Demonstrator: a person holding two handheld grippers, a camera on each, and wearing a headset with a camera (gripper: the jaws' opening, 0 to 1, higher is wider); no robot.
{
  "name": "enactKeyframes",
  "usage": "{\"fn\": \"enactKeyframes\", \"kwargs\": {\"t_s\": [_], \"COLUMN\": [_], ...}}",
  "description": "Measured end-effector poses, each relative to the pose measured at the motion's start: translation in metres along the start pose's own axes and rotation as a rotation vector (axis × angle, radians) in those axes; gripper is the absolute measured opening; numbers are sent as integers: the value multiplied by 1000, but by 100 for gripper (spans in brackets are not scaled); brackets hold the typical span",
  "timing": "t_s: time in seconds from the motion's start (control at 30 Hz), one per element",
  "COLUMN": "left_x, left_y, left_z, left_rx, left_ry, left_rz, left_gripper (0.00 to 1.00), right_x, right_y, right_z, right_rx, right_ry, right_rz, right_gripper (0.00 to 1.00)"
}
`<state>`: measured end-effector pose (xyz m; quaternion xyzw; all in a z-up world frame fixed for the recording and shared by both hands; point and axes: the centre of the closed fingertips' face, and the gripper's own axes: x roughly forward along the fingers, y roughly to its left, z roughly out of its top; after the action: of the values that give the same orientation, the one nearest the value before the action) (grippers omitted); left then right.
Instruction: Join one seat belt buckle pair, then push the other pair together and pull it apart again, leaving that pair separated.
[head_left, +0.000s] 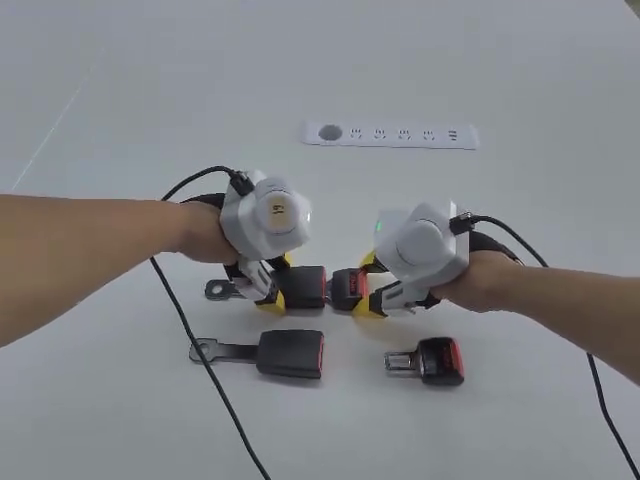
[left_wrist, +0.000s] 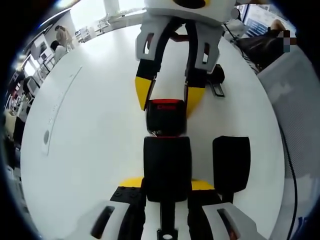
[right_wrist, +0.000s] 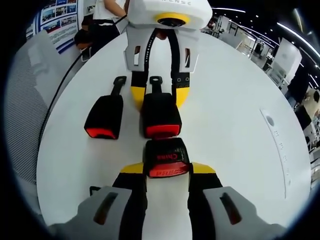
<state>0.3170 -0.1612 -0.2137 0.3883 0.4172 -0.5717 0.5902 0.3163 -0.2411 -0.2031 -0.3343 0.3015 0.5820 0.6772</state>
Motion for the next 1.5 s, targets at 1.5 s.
{"fn": "enactKeyframes", "kwargs": {"t_s": [1.5], "left_x": [-36], "left_y": [-18], "left_z": [-11], "left_rx": [-37], "left_ry": [56], "left_rz": [76], "left_gripper": [40], "right_x": [-43], "right_y": [-3], "right_z": [-16], "right_rx": [-35], "right_ry": [90], "right_rz": [-43], "right_gripper": [47]}}
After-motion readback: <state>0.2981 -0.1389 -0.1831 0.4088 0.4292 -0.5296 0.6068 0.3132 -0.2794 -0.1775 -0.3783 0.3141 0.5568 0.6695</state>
